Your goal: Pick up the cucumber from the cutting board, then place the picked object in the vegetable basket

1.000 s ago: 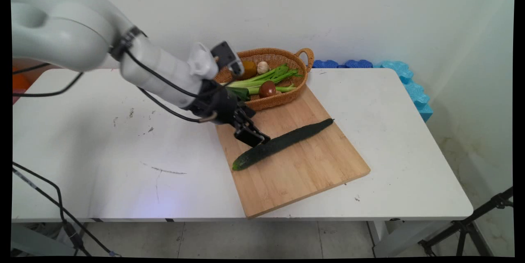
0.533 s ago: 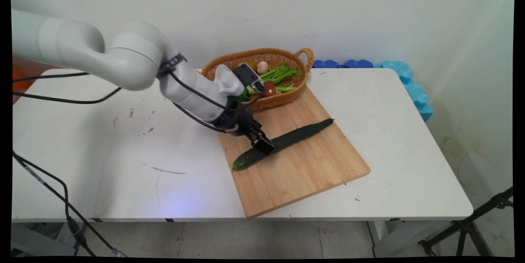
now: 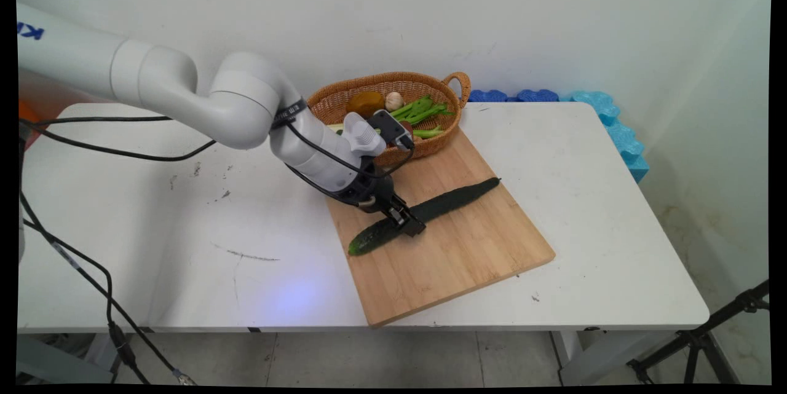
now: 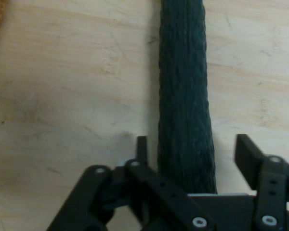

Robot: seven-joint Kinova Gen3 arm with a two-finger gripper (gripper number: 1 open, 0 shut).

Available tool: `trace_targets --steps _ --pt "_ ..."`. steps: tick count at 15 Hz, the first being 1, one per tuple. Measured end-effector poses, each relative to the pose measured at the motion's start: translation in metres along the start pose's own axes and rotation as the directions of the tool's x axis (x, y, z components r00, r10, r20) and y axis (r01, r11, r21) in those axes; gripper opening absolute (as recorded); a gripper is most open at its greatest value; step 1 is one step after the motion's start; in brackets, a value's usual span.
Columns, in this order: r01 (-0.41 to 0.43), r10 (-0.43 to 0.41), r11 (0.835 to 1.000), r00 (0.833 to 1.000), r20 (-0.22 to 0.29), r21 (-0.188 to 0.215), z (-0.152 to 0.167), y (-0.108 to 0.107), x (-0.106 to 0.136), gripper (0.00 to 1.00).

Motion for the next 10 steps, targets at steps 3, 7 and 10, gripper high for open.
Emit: trace_targets --steps 3,7,10 --pt "-0.006 0.006 1.000 1.000 0.005 -0.002 0.005 0.000 0.000 0.00" --pt "-0.035 0.035 0.999 0.999 0.002 -0.015 0.001 0.002 0.003 0.00" --pt "-0.062 0.062 0.998 0.998 -0.012 -0.020 -0.016 0.003 0.012 0.00"
